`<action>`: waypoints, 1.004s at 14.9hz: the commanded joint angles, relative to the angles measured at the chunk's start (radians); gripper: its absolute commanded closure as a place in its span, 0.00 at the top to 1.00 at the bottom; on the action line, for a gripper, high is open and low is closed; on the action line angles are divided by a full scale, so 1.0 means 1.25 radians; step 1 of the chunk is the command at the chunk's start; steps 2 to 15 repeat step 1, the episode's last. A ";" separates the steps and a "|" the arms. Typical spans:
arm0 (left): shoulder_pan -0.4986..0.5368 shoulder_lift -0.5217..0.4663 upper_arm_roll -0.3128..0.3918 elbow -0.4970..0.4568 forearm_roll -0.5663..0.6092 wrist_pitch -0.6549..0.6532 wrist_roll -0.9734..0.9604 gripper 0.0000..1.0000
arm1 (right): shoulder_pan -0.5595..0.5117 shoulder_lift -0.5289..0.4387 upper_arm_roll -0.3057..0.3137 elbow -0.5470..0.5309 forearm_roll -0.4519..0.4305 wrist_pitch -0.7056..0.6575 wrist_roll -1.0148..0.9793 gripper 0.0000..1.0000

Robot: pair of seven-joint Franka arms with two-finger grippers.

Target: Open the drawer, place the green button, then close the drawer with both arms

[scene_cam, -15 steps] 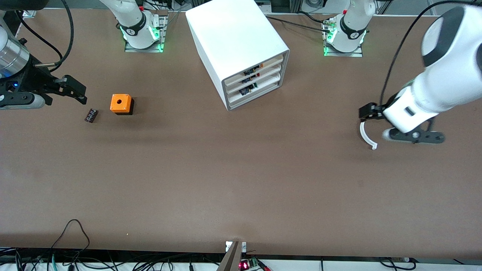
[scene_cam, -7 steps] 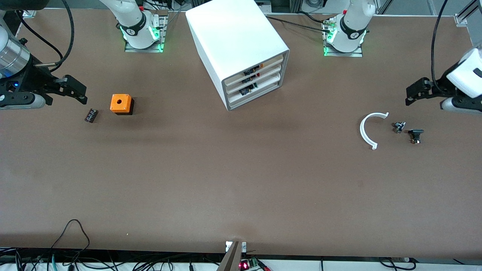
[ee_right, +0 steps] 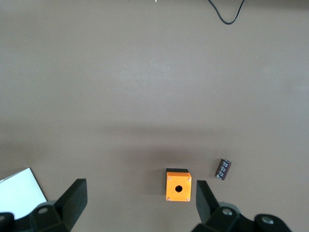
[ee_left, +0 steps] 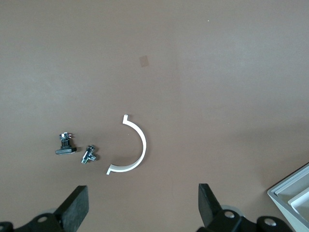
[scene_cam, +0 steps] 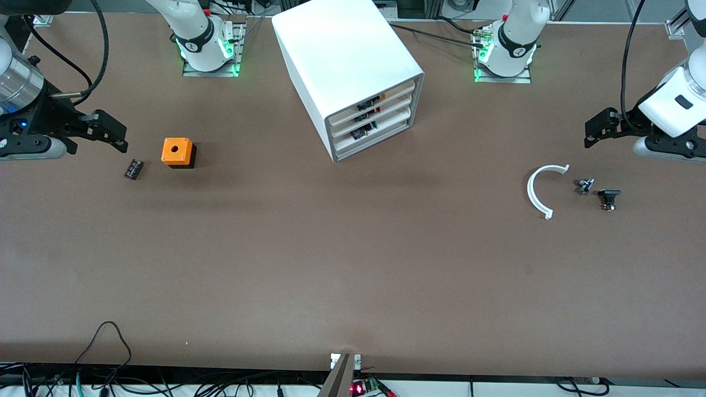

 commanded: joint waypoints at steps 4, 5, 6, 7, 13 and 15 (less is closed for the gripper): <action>-0.004 -0.012 0.004 -0.012 -0.007 0.007 0.004 1.00 | -0.007 0.009 0.009 0.023 0.008 -0.018 -0.009 1.00; -0.004 -0.012 0.004 -0.012 -0.007 0.007 0.004 1.00 | -0.007 0.009 0.009 0.023 0.008 -0.018 -0.009 1.00; -0.004 -0.012 0.004 -0.012 -0.007 0.007 0.004 1.00 | -0.007 0.009 0.009 0.023 0.008 -0.018 -0.009 1.00; -0.004 -0.012 0.004 -0.012 -0.007 0.007 0.004 1.00 | -0.007 0.009 0.009 0.023 0.008 -0.018 -0.009 1.00; -0.004 -0.012 0.004 -0.012 -0.007 0.007 0.004 1.00 | -0.007 0.009 0.009 0.023 0.008 -0.018 -0.009 1.00; -0.004 -0.012 0.004 -0.012 -0.007 0.007 0.004 1.00 | -0.007 0.009 0.009 0.023 0.008 -0.018 -0.009 1.00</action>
